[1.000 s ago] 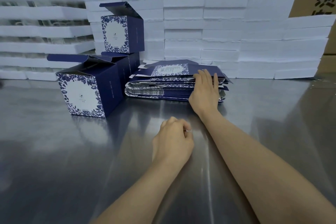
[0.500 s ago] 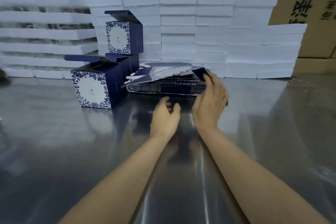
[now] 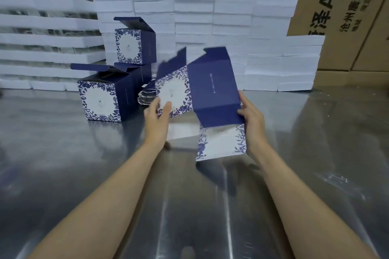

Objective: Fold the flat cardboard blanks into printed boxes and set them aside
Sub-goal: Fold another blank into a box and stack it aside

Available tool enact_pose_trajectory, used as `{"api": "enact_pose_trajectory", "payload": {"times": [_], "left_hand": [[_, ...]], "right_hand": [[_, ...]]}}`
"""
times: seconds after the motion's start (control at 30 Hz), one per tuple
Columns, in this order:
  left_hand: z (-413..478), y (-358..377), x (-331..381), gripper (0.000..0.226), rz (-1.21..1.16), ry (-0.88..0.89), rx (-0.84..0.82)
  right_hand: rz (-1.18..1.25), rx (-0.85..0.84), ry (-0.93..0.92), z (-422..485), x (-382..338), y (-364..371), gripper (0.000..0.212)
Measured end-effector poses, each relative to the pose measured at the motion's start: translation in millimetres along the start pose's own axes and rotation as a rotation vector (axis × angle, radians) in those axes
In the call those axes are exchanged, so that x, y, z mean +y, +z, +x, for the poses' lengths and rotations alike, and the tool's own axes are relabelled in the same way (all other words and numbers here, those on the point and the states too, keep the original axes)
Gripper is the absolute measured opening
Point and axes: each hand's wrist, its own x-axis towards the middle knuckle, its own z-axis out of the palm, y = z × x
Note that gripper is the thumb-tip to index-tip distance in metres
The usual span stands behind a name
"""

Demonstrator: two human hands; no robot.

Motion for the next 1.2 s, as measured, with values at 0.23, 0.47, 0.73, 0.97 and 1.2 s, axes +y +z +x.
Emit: {"api": "enact_pose_trajectory", "payload": {"times": [0.23, 0.47, 0.73, 0.97, 1.2], "left_hand": [[-19.8, 26.9, 0.1, 0.028, -0.151, -0.222, -0.462], [-6.8, 8.7, 4.7, 0.026, 0.063, -0.241, -0.328], [16.6, -18.7, -2.0, 0.026, 0.340, 0.326, 0.031], [0.0, 25.5, -24.4, 0.048, 0.956, 0.168, -0.757], [6.8, 15.7, -28.4, 0.064, 1.156, 0.102, -0.743]], "right_hand": [[-0.456, -0.082, -0.317, -1.8, -3.2, 0.7, 0.052], [-0.986, -0.557, -0.031, -7.8, 30.1, 2.9, 0.031], [-0.719, -0.798, 0.222, -13.9, 27.5, 21.3, 0.030], [-0.867, -0.512, -0.053, -16.6, 37.8, 35.2, 0.027], [-1.605, -0.496, 0.231, -3.4, 56.5, 30.1, 0.069]]}}
